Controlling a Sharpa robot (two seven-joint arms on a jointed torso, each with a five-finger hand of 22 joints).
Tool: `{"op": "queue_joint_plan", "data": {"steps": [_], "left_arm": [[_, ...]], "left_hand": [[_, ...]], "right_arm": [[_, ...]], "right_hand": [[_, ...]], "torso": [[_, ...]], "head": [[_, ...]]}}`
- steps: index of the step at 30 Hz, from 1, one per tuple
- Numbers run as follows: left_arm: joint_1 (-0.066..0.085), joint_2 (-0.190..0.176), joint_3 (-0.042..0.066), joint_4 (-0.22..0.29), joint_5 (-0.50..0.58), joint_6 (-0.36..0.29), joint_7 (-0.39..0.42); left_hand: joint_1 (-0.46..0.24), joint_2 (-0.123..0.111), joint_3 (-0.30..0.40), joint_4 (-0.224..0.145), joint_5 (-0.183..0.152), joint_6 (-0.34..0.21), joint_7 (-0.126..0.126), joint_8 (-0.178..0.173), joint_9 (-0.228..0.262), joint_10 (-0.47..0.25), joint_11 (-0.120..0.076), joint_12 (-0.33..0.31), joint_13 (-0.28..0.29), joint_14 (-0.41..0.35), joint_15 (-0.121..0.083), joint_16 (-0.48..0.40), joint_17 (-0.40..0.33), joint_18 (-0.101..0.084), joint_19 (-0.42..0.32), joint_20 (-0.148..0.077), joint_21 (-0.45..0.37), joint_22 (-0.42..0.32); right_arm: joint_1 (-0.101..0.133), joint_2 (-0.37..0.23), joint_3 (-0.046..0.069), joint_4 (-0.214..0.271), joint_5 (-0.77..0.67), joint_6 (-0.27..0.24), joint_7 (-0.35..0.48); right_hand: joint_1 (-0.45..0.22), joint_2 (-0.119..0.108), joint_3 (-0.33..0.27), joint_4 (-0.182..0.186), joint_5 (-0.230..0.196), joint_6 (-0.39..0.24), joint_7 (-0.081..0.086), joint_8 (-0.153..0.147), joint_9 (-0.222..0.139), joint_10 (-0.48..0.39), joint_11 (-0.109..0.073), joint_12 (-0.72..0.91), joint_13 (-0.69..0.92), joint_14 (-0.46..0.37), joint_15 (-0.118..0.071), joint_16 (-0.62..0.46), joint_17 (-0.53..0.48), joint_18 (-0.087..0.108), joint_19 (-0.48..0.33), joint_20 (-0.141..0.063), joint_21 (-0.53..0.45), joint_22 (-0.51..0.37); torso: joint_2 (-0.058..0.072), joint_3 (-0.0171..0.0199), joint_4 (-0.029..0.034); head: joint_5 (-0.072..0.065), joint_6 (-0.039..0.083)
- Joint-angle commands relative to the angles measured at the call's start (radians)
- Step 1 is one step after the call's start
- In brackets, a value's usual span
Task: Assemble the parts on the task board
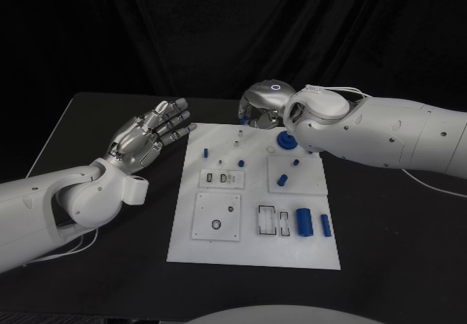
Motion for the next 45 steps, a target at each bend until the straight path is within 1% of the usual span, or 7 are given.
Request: {"op": "queue_joint_plan", "data": {"steps": [1,3,9,16,21,30,45], "left_arm": [[0.002,-0.001,0.0,0.0,-0.001,0.014,0.193],[0.002,-0.001,0.0,0.0,-0.001,0.014,0.193],[0.002,0.002,-0.001,-0.004,-0.001,0.015,0.192],[0.002,0.006,-0.003,-0.008,-0.001,0.019,0.192],[0.002,0.006,-0.003,-0.01,-0.001,0.02,0.191],[0.002,0.009,-0.004,-0.014,-0.001,0.024,0.189],[0.002,0.014,-0.004,-0.019,-0.001,0.028,0.186]], "left_hand": [[0.008,0.0,0.0,-0.005,0.004,0.004,0.011,0.004,0.001,0.0,0.009,0.006,0.001,0.0,0.004,0.005,0.001,-0.006,0.004,0.0,0.006,0.001],[0.008,0.0,0.0,-0.005,0.004,0.004,0.011,0.004,0.001,0.0,0.009,0.006,0.001,0.0,0.004,0.005,0.001,-0.006,0.004,0.0,0.006,0.001],[0.008,0.001,0.003,-0.007,0.005,0.007,0.012,0.005,0.001,0.001,0.011,0.007,0.001,0.0,0.004,0.005,0.001,-0.006,0.004,0.0,0.006,0.001],[0.009,0.002,0.005,-0.008,0.006,0.007,0.012,0.005,0.001,0.001,0.012,0.007,0.001,0.0,0.004,0.005,0.001,-0.006,0.004,0.001,0.006,0.001],[0.009,0.002,0.005,-0.008,0.006,0.007,0.012,0.005,0.001,0.001,0.012,0.007,0.001,0.0,0.004,0.005,0.001,-0.006,0.004,0.001,0.006,0.001],[0.01,0.002,0.008,-0.009,0.007,0.009,0.013,0.006,0.001,0.003,0.014,0.009,0.002,0.0,0.005,0.005,0.001,-0.006,0.004,0.001,0.006,0.001],[0.01,0.002,0.01,-0.011,0.008,0.01,0.014,0.006,0.001,0.003,0.015,0.01,0.002,0.0,0.005,0.006,0.001,-0.007,0.004,0.001,0.006,0.001]], "right_arm": [[-0.006,0.004,0.001,-0.008,0.002,0.015,0.008],[-0.008,0.006,0.001,-0.011,0.002,0.018,0.008],[-0.017,0.012,0.001,-0.018,0.002,0.026,0.008],[-0.026,0.018,0.001,-0.028,0.002,0.029,0.009],[-0.032,0.021,0.001,-0.037,0.002,0.028,0.011],[-0.044,0.037,0.001,-0.055,0.002,0.023,0.023],[-0.052,0.061,0.002,-0.079,0.002,0.02,0.033]], "right_hand": [[-0.01,-0.001,0.0,0.007,-0.008,-0.009,0.003,-0.005,0.001,0.006,0.002,-0.011,-0.001,0.0,-0.001,-0.006,0.0,-0.014,0.001,-0.001,0.001,0.034],[-0.011,-0.001,0.0,0.008,-0.011,-0.01,0.003,-0.006,0.002,0.006,0.003,-0.014,-0.001,0.0,-0.001,-0.006,0.001,-0.014,0.001,-0.001,0.0,0.033],[-0.012,-0.001,0.0,0.009,-0.015,-0.011,0.004,-0.008,0.002,0.006,0.003,-0.017,-0.001,0.0,0.0,-0.007,-0.001,-0.014,0.001,0.0,0.0,0.033],[-0.012,-0.001,0.0,0.01,-0.016,-0.012,0.004,-0.008,0.002,0.006,0.004,-0.018,-0.001,0.0,0.0,-0.007,-0.001,-0.014,0.001,0.0,0.0,0.033],[-0.011,-0.001,0.0,0.01,-0.017,-0.012,0.004,-0.009,0.003,0.006,0.004,-0.02,-0.001,-0.001,0.0,-0.008,-0.003,-0.013,0.0,0.0,-0.001,0.031],[-0.012,0.0,0.0,0.01,-0.019,-0.014,0.005,-0.011,0.003,0.006,0.004,-0.022,-0.001,-0.001,0.0,-0.008,-0.003,-0.013,-0.001,0.0,-0.001,0.031],[-0.017,-0.001,-0.002,0.017,-0.03,-0.022,0.006,-0.019,0.005,0.007,0.006,-0.034,0.0,-0.002,0.002,-0.01,-0.003,-0.013,-0.002,0.002,-0.003,0.03]], "torso": [[0.001,-0.0017,-0.0017],[0.0,-0.0015,-0.0034],[0.0,-0.0006,-0.0022],[-0.001,-0.0001,-0.002],[-0.001,-0.0006,-0.005],[0.0,0.0,-0.0026],[-0.001,-0.0005,-0.0042]], "head": [[0.002,0.002],[0.005,0.001],[-0.001,0.003],[0.0,0.004],[0.001,0.002],[-0.002,0.002],[-0.002,-0.003]]}}
